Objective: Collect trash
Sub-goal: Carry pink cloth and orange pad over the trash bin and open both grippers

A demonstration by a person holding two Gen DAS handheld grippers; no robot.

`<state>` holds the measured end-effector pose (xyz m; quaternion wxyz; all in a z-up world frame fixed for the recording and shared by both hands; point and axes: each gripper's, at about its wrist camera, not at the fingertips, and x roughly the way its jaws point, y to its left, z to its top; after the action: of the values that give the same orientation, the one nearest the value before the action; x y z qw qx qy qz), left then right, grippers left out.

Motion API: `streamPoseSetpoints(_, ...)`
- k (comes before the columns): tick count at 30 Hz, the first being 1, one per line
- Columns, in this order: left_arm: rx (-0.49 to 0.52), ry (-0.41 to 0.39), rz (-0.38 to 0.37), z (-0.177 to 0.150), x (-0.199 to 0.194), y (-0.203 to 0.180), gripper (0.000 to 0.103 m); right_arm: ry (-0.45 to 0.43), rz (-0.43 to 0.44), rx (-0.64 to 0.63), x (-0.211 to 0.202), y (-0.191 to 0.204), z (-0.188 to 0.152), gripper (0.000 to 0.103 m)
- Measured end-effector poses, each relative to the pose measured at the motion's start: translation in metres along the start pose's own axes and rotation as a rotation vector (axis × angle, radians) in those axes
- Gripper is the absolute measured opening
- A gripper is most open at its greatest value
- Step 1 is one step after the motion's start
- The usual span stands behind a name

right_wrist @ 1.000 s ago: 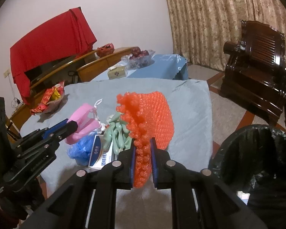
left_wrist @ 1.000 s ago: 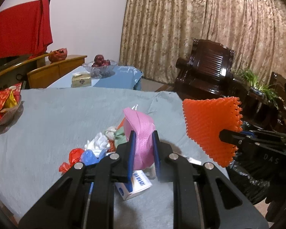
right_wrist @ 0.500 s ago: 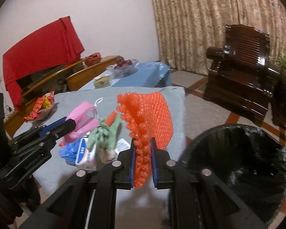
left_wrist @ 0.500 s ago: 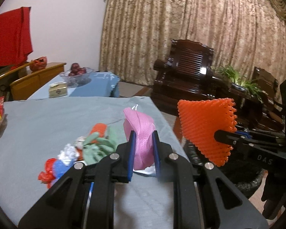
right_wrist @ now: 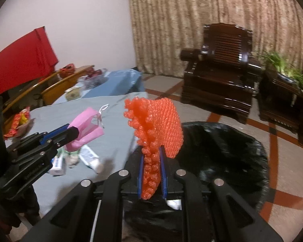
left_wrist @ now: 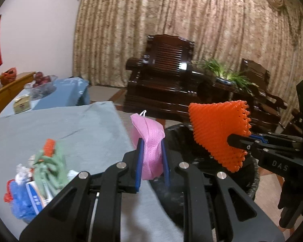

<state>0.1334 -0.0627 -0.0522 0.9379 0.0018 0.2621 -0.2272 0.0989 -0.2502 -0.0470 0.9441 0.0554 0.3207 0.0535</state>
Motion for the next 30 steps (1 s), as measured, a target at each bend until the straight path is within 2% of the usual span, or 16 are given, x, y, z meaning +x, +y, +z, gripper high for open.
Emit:
streamPoseSetpoints(7, 0.038, 0.033, -0.064, -0.001, 0.027, -0.036, 0.016, 0.009, -0.061, 0.03, -0.006, -0.032, -0.008, 0.014)
streamPoseSetpoints(16, 0.081, 0.073, -0.106, -0.007, 0.064, -0.069, 0.017, 0.039, -0.125, 0.096, 0.004, -0.071, -0.028, 0.014)
streamPoseSetpoints(18, 0.082, 0.088, -0.122, -0.008, 0.071, -0.072, 0.019, 0.046, -0.132, 0.106, 0.005, -0.075, -0.032, 0.014)
streamPoseSetpoints(19, 0.082, 0.095, -0.127, -0.008, 0.073, -0.072, 0.025, 0.051, -0.134, 0.115, 0.006, -0.079, -0.034, 0.014)
streamPoseSetpoints(20, 0.078, 0.098, -0.128, -0.009, 0.075, -0.073, 0.031, 0.054, -0.137, 0.127, 0.006, -0.084, -0.038, 0.017)
streamPoseSetpoints(21, 0.074, 0.102, -0.131, -0.009, 0.076, -0.073, 0.036, 0.051, -0.135, 0.131, 0.004, -0.089, -0.042, 0.024)
streamPoseSetpoints(22, 0.071, 0.107, -0.133, -0.009, 0.077, -0.074, 0.049, 0.057, -0.144, 0.142, 0.005, -0.09, -0.042, 0.029)
streamPoseSetpoints(23, 0.064, 0.109, -0.125, -0.009, 0.077, -0.074, 0.055, 0.054, -0.147, 0.151, 0.004, -0.092, -0.044, 0.037)
streamPoseSetpoints(25, 0.056, 0.115, -0.122, -0.009, 0.076, -0.071, 0.056, 0.053, -0.15, 0.161, 0.003, -0.096, -0.046, 0.043)
streamPoseSetpoints(27, 0.054, 0.112, -0.106, -0.009, 0.073, -0.067, 0.064, 0.05, -0.152, 0.17, 0.002, -0.098, -0.049, 0.05)
streamPoseSetpoints(29, 0.05, 0.102, -0.086, -0.007, 0.067, -0.06, 0.075, 0.049, -0.152, 0.18, 0.001, -0.097, -0.049, 0.072)
streamPoseSetpoints(30, 0.048, 0.096, -0.06, -0.007, 0.063, -0.056, 0.081, 0.046, -0.156, 0.181, 0.0, -0.095, -0.05, 0.08)
